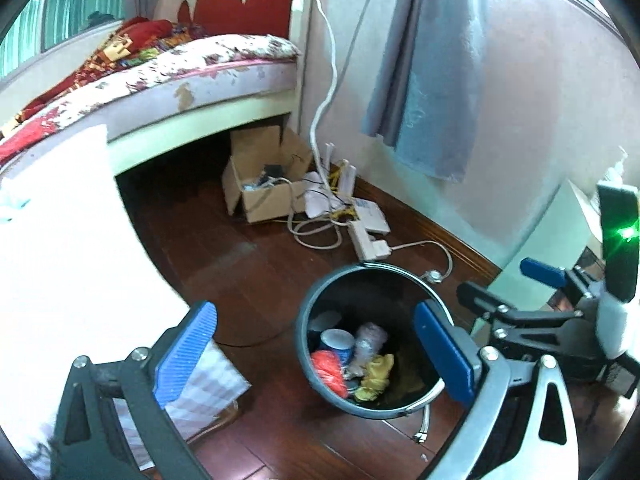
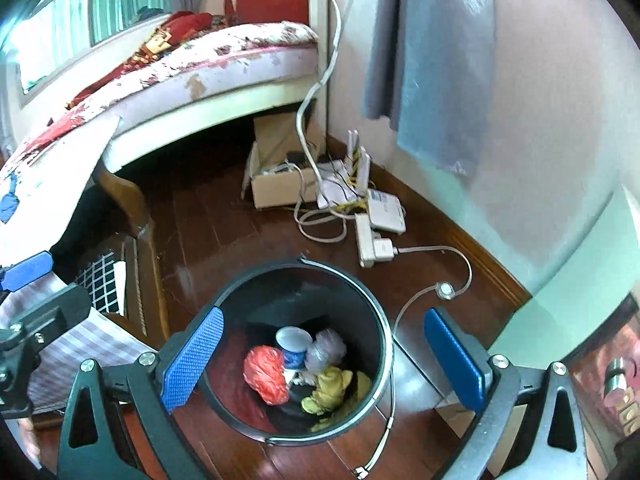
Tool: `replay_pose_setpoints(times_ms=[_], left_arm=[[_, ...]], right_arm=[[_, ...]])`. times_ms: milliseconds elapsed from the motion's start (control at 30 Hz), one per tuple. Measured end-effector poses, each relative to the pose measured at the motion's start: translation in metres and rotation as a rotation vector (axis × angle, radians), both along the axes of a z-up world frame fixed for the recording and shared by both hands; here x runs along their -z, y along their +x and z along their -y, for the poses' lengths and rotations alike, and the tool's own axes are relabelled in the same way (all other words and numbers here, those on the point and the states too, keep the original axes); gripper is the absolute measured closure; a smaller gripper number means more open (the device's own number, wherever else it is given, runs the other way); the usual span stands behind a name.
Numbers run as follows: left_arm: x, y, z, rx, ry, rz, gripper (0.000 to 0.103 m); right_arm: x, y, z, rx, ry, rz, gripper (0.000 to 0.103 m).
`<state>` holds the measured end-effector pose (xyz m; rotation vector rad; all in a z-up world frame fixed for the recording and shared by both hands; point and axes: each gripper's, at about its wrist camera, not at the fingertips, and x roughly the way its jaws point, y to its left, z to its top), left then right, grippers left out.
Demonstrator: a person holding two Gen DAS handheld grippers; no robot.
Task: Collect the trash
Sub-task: 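Move both tools back over the table, then grasp the light blue sock with the right tool while the left tool grasps the blue-white paper cup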
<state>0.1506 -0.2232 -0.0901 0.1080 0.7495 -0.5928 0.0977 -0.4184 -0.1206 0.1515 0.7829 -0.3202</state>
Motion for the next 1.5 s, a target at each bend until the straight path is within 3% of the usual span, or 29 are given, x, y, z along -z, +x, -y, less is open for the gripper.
replay_pose_setpoints(times_ms=[633,867,1333,1500], left_arm=[[-0.021,0.013,-0.097,-0.225,0.025,0.060,0.003],[-0.027,0.024,-0.175,-0.413,0.036,0.079,0.001],[-0.022,0.041,-0.381,-0.828,0.098,0.081,0.001],[-0.016,0.051,-0.423,-0.924,0.139,0.081,0.001]], right_arm=[[-0.044,0.036,-0.084,-0.197,-0.060,0.070,0.001],[-0.056,0.069,-0.145,-0.335,-0.059,0.080,0.001],[-0.077,0.152,-0.322,-0.659,-0.081,0.121,0.001],[-0.077,0.169,-0.362,-0.725,-0.112,0.122,0.001]])
